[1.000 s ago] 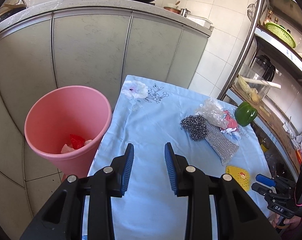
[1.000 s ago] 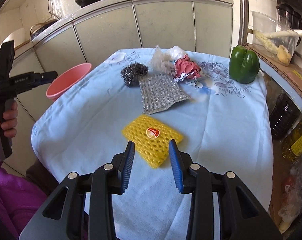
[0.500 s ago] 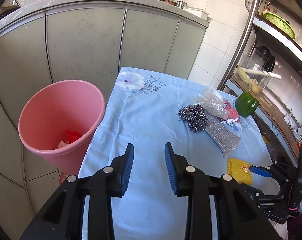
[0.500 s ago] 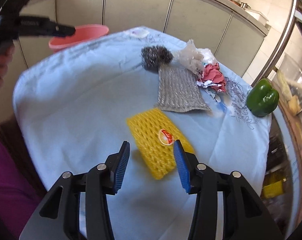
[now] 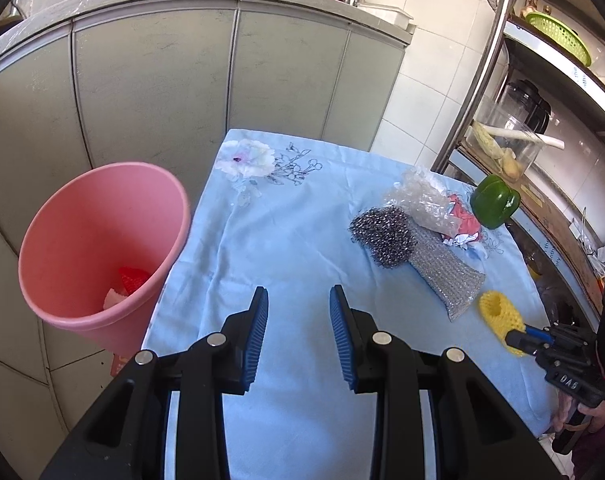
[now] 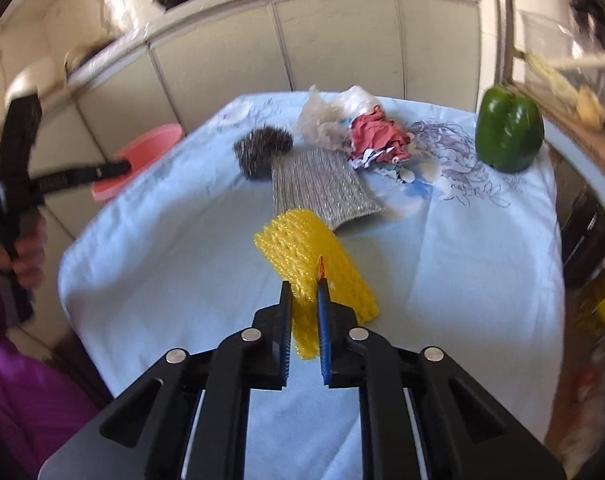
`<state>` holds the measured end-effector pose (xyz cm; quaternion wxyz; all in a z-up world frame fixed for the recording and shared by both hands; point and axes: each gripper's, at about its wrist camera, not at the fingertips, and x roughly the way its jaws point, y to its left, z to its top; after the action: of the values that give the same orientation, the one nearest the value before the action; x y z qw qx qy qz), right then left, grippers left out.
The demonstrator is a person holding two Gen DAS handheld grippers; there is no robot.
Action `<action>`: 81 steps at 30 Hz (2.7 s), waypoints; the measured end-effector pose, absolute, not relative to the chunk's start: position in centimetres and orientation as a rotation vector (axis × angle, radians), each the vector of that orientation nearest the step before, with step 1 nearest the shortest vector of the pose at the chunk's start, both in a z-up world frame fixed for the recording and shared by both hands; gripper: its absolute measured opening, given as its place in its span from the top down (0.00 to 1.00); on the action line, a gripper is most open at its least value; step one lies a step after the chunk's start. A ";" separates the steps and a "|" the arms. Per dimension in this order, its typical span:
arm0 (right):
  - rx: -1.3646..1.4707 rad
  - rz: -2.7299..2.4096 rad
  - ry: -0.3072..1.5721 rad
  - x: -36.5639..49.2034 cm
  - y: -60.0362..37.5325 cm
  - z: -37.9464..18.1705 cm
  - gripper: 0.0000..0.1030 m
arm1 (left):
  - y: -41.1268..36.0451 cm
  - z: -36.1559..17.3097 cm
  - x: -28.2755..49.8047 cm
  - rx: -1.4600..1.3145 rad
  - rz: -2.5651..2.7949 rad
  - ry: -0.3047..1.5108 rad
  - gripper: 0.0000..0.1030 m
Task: Collect trash
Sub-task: 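Close right tool on the yellow mesh sponge while left tool grasps the steel wool scrubber, then carry sponge and scrubber over the pink bin and open both tools to drop them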
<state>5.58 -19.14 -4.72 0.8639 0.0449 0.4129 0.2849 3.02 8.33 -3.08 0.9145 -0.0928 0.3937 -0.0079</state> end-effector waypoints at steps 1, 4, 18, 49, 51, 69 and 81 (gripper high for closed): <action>0.152 0.603 0.853 5.8 -19.4 -4.5 0.89 | 8.1 -3.0 3.3 -0.185 -0.022 0.809 0.70; 0.245 0.600 0.817 6.2 -19.6 -4.4 0.89 | 7.0 -2.8 4.3 -0.168 -0.043 0.805 0.70; 0.338 0.535 0.770 7.8 -19.7 -5.4 0.89 | 0.0 -4.2 10.9 -0.160 -0.172 0.856 0.70; 0.424 0.573 0.761 7.9 -20.6 -5.9 0.89 | 3.0 -2.7 6.7 -0.196 -0.096 0.775 0.89; 0.423 0.571 0.761 7.9 -20.6 -5.9 0.89 | 3.5 -2.5 5.9 -0.198 -0.097 0.769 0.89; 0.417 0.539 0.789 8.1 -20.4 -6.2 0.89 | 8.2 -2.3 0.1 -0.267 -0.029 0.742 0.89; 0.290 0.486 0.774 7.4 -18.9 -5.5 0.89 | 9.7 -0.8 -2.4 -0.246 -0.013 0.671 0.89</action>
<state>7.36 -18.93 -5.51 0.8874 0.1393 0.3722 0.2336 -2.36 9.67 -0.80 0.9369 -0.1202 0.3283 -0.0063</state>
